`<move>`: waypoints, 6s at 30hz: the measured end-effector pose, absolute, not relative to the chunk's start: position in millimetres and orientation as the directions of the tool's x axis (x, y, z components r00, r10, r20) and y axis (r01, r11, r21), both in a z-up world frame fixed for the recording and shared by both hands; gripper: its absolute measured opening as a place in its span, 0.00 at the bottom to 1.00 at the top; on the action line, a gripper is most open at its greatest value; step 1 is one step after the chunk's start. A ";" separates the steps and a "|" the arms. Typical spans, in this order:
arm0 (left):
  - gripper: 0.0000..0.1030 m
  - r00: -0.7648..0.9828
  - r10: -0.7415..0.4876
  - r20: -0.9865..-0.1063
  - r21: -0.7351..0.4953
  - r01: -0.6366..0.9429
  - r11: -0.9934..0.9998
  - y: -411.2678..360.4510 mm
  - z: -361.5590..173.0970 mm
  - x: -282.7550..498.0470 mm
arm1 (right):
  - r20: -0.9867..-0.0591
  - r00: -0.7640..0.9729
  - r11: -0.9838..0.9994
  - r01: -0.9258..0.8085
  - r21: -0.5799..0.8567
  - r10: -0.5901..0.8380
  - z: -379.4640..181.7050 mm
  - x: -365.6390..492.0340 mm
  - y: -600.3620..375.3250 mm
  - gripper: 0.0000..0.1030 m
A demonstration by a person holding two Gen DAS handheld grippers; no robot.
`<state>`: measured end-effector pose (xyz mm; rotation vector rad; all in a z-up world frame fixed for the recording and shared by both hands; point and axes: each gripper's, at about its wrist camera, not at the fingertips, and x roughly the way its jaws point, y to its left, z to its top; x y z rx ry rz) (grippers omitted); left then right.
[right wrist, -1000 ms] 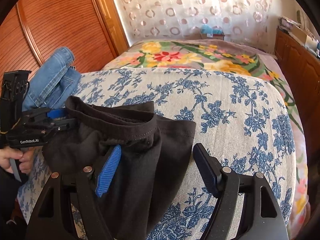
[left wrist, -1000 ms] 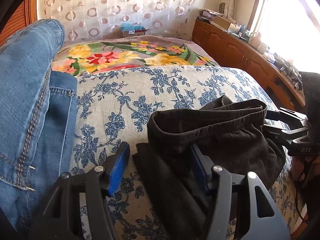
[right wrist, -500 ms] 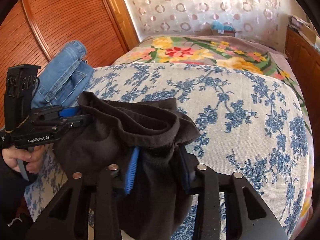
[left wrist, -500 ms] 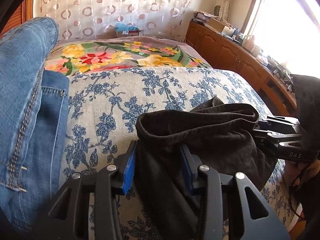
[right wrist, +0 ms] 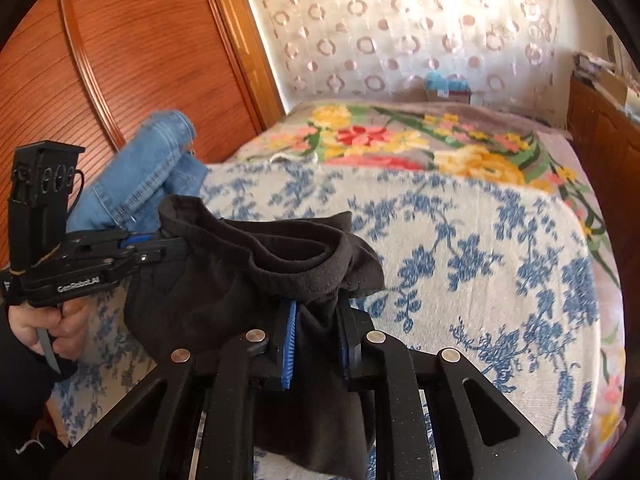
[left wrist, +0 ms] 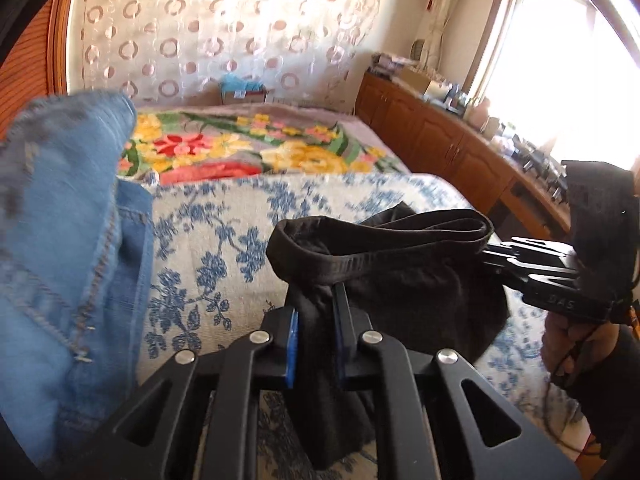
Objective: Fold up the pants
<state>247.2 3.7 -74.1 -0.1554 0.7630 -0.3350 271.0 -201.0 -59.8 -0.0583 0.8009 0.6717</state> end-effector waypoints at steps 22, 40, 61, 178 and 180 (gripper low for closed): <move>0.10 0.853 -0.171 -0.493 -0.156 0.107 0.982 67.4 16.2 163.2 | -0.511 0.572 0.706 -0.701 0.102 0.642 40.0 240.1 -126.6 0.13; 0.10 0.874 0.022 -0.485 -0.164 -0.116 0.980 157.5 2.2 150.5 | -0.515 0.481 0.528 -0.847 -0.065 0.709 59.0 277.8 37.3 0.13; 0.41 0.820 0.098 -0.564 -0.161 -0.225 0.961 198.0 -27.6 138.5 | -0.568 0.394 0.503 -0.863 0.042 0.722 36.8 314.3 118.2 0.41; 0.93 0.893 -0.029 -0.448 -0.026 0.019 0.999 -15.3 10.8 17.8 | -0.409 0.865 0.950 -0.313 0.015 0.291 42.0 36.1 -217.3 0.77; 0.93 0.894 -0.030 -0.448 -0.026 0.020 0.999 -15.2 11.0 17.6 | -0.408 0.865 0.950 -0.313 0.014 0.291 41.4 35.7 -217.0 0.77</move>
